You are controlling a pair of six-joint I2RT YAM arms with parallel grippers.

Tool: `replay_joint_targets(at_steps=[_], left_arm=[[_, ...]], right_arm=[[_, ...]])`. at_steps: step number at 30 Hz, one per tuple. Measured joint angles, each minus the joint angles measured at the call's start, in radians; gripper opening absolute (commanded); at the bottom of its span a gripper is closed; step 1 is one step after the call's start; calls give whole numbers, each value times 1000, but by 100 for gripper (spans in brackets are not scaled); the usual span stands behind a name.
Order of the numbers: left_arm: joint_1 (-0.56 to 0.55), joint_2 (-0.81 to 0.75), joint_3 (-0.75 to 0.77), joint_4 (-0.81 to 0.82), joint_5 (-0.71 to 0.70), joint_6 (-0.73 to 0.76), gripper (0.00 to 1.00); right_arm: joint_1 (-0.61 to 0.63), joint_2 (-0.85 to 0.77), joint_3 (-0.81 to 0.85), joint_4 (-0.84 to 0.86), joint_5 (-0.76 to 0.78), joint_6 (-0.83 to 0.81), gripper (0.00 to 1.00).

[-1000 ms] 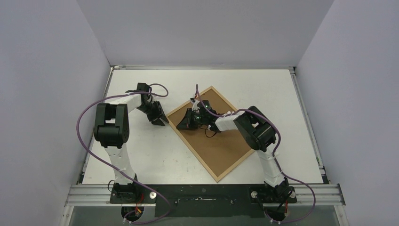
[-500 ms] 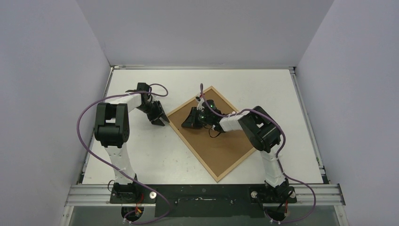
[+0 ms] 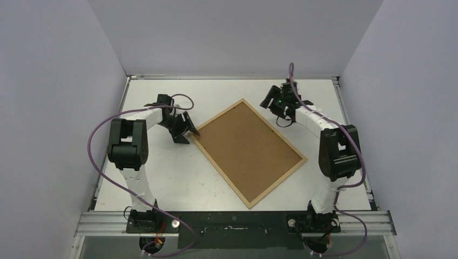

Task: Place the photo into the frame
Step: Install the photo frame at the center of the board, then adjust the photo frame at the center of the board.

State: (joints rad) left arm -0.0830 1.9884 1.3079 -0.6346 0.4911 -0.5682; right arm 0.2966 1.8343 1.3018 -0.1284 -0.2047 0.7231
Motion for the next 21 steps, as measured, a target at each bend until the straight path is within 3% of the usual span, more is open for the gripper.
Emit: replay_joint_targets(at_steps=[7, 13, 21], left_arm=[[-1, 26, -2, 36, 70, -27, 49], [-3, 64, 21, 46, 124, -58, 45], [-9, 174, 163, 43, 185, -102, 44]], right_arm=[[-238, 21, -16, -244, 116, -26, 73], [-268, 20, -117, -280, 49, -23, 76], [-272, -121, -318, -188, -111, 17, 76]])
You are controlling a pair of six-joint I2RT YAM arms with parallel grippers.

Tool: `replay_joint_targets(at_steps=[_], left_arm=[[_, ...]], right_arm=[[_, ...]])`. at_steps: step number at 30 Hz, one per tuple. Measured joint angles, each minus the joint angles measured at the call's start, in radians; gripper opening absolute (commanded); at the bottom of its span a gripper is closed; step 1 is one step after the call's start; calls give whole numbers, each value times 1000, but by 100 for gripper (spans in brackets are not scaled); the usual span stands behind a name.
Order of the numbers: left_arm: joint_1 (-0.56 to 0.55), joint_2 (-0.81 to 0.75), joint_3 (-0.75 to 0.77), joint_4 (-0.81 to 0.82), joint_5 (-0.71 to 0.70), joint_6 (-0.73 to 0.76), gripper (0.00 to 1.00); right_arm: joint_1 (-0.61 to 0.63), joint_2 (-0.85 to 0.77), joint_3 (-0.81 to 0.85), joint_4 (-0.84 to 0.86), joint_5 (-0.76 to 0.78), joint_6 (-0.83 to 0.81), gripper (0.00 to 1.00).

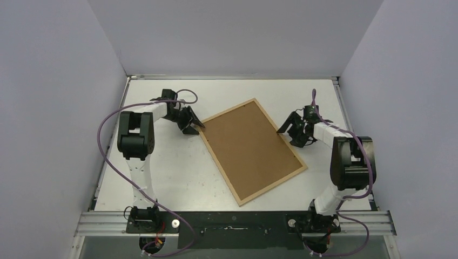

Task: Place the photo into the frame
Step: Adjust the photo frame at the center of the board.

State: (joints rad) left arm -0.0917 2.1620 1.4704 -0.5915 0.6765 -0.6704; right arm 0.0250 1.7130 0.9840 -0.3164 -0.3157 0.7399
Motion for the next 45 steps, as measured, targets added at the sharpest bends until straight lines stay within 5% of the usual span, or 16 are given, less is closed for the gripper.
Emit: replay_joint_targets(at_steps=[10, 19, 22, 26, 30, 35, 45], left_arm=[[11, 169, 282, 26, -4, -1, 45], [-2, 156, 309, 19, -36, 63, 69], [-4, 94, 246, 11, -99, 112, 69], [2, -47, 65, -3, -179, 159, 55], [4, -204, -144, 21, -205, 156, 42], [-5, -372, -423, 95, -160, 85, 37], [-109, -397, -571, 256, -80, -38, 33]], right_arm=[[94, -173, -216, 74, -96, 12, 75], [180, -335, -121, -145, 116, -6, 76], [223, -339, -18, -132, 132, -20, 72], [355, -226, 97, -55, 90, -17, 60], [483, -34, 165, 94, -3, 60, 41], [580, 187, 208, 319, -106, 238, 20], [668, 373, 300, 577, -219, 455, 13]])
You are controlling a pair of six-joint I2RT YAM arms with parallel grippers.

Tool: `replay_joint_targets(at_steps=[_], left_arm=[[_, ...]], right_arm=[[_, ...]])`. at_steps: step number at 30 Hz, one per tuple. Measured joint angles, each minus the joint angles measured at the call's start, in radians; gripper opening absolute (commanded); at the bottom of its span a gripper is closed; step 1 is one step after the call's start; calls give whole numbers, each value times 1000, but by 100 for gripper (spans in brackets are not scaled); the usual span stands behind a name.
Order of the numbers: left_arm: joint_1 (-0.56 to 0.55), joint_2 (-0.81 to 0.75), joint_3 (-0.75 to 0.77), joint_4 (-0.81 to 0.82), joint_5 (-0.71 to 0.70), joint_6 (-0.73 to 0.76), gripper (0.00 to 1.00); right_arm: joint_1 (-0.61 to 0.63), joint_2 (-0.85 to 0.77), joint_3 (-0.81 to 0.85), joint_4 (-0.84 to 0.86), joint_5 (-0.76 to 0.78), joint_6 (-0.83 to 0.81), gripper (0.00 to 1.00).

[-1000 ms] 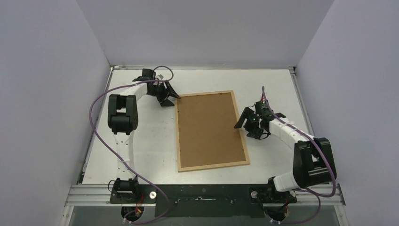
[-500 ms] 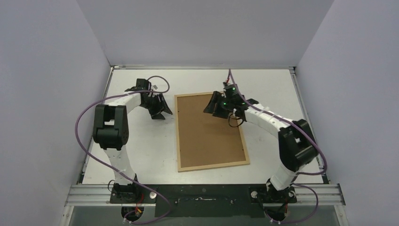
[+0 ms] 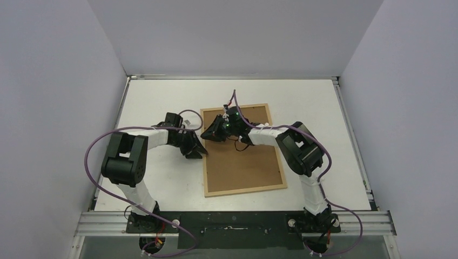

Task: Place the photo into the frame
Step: Adjust the photo frame at the center of the board, then install the photo frame at the center of the board.

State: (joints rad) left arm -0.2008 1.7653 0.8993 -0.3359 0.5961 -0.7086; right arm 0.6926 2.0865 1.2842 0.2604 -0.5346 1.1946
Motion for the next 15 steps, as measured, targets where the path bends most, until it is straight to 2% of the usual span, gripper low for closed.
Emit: replay_joint_targets(at_steps=[6, 13, 15], left_arm=[[-6, 13, 0, -7, -23, -20, 19], [-5, 18, 8, -28, -26, -18, 13], [-2, 21, 11, -32, -24, -18, 13]], right_arm=[[15, 16, 27, 5, -20, 10, 21], [28, 58, 57, -59, -19, -27, 18], [34, 65, 57, -75, -18, -32, 20]])
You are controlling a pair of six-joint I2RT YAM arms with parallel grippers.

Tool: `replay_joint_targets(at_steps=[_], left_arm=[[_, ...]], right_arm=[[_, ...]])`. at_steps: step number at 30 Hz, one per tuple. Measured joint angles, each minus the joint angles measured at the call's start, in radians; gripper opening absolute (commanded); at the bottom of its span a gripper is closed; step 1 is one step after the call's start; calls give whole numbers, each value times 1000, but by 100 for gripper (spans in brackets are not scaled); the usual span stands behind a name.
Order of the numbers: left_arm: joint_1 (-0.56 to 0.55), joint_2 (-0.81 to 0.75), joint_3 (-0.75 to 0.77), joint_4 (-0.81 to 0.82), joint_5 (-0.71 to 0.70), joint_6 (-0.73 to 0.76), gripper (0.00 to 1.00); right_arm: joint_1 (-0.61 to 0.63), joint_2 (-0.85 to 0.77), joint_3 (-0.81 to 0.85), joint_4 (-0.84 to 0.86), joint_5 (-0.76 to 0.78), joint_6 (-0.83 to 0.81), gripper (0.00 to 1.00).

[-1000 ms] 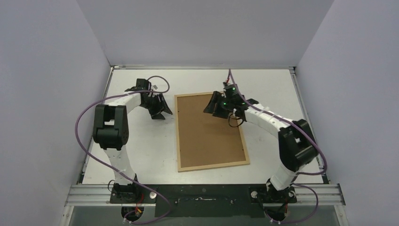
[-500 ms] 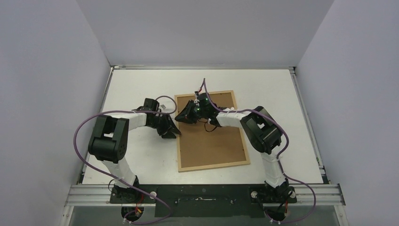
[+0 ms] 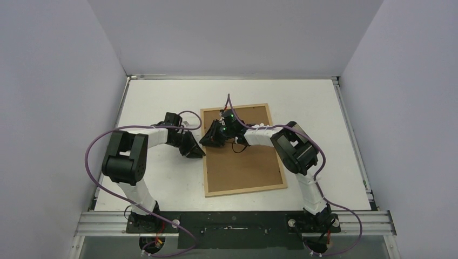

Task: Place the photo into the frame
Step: Install the photo frame at the center of the board.

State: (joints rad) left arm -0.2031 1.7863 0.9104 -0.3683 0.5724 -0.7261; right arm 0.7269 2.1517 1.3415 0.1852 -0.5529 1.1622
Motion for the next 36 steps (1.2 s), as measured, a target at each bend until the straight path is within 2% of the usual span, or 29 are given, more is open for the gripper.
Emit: replay_joint_targets(at_steps=[17, 26, 36], left_arm=[[22, 36, 30, -42, 40, 5, 13], [29, 46, 36, -50, 55, 7, 13], [37, 60, 50, -69, 66, 14, 13]], right_arm=[[2, 1, -2, -71, 12, -44, 25], [2, 1, -1, -81, 18, -70, 19], [0, -1, -1, -91, 29, -89, 18]])
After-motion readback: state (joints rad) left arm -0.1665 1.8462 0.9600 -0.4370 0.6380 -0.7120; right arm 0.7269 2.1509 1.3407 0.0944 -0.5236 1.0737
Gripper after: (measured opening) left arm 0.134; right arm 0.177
